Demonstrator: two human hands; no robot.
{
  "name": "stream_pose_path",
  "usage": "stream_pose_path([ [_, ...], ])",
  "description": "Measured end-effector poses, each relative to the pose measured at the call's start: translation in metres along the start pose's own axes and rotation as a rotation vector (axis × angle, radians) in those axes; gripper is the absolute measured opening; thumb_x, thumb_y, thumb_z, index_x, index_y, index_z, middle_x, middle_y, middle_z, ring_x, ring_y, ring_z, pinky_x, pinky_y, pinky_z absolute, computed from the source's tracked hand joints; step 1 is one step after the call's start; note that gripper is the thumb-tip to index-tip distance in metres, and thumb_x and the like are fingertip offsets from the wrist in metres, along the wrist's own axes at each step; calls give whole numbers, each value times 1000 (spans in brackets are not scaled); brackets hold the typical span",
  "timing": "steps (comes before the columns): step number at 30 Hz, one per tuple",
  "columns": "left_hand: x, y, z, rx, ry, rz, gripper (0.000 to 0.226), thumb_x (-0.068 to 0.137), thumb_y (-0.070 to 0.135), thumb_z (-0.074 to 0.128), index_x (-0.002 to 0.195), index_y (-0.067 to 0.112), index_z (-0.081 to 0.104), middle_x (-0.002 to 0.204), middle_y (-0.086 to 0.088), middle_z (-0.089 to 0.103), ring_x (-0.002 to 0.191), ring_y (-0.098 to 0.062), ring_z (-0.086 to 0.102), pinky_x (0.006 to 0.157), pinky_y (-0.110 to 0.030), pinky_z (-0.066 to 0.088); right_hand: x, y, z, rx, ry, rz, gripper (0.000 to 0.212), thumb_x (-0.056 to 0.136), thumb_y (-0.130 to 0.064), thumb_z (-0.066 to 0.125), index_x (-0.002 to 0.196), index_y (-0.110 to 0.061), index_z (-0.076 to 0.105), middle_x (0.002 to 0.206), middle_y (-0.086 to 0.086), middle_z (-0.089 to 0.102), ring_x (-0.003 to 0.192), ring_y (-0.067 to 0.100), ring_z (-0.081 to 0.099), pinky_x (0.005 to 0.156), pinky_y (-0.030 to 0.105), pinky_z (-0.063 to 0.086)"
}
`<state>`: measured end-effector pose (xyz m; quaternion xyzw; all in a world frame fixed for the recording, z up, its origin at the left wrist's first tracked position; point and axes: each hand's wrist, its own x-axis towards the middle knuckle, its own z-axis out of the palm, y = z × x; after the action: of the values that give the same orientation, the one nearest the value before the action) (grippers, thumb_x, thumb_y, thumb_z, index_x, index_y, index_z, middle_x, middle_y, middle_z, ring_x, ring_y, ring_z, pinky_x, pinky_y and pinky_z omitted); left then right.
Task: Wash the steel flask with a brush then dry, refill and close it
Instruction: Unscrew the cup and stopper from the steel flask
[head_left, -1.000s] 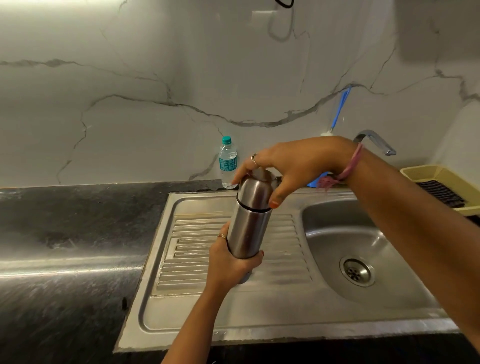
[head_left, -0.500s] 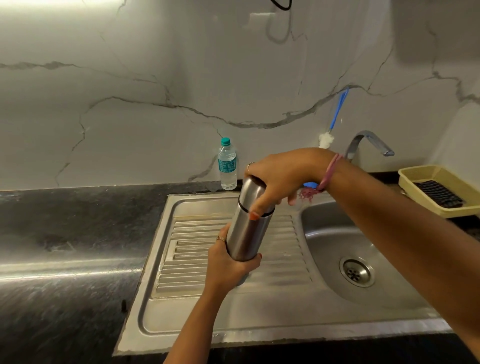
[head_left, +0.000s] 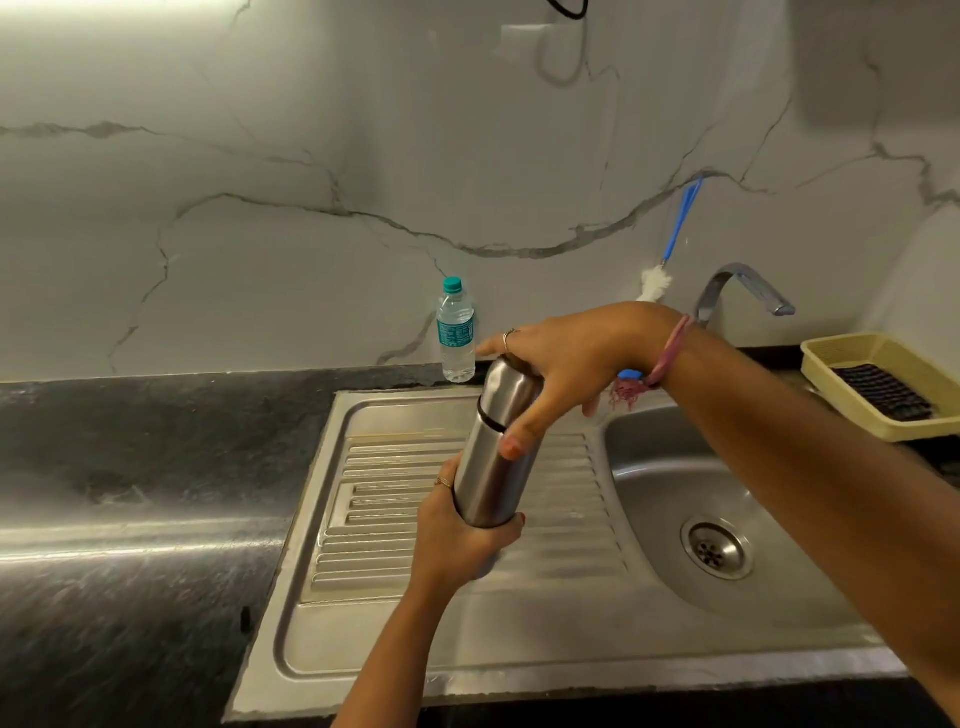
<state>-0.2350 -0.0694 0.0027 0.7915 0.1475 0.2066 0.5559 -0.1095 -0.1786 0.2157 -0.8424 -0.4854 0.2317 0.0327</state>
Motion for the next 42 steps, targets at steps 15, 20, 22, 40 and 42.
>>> stream_pose_path([
  [15,5,-14,-9,-25,6,-24,71,55,14,90,115,30,55,94,7,67,76,-1,64,62,-12,51,-13,53,-24,525,191,-112,59,74,-17,78,127,-28,54,123,-1,55,95,16,68,82,35,58],
  [20,7,-21,-14,-33,23,-57,74,50,25,86,119,22,58,95,5,68,77,-2,65,61,-12,49,16,93,15,657,269,59,58,75,-13,79,127,-26,56,117,3,57,97,20,65,76,30,59],
  [22,9,-25,-16,-30,28,-66,75,50,27,87,118,25,57,96,5,69,79,-4,66,64,-14,51,34,104,41,524,293,137,63,75,-17,79,131,-23,50,112,1,58,92,14,62,69,20,55],
  [40,11,-37,-25,28,23,-45,81,46,45,84,121,31,55,101,10,66,87,-3,64,70,-15,52,119,146,177,199,199,343,72,67,-17,83,130,-20,48,127,3,49,114,22,50,94,32,48],
  [42,11,-38,-25,38,23,-42,81,48,43,85,122,32,55,102,11,66,87,-2,64,70,-15,53,120,147,181,193,200,352,73,67,-18,83,131,-20,47,127,3,49,114,22,50,94,32,48],
])
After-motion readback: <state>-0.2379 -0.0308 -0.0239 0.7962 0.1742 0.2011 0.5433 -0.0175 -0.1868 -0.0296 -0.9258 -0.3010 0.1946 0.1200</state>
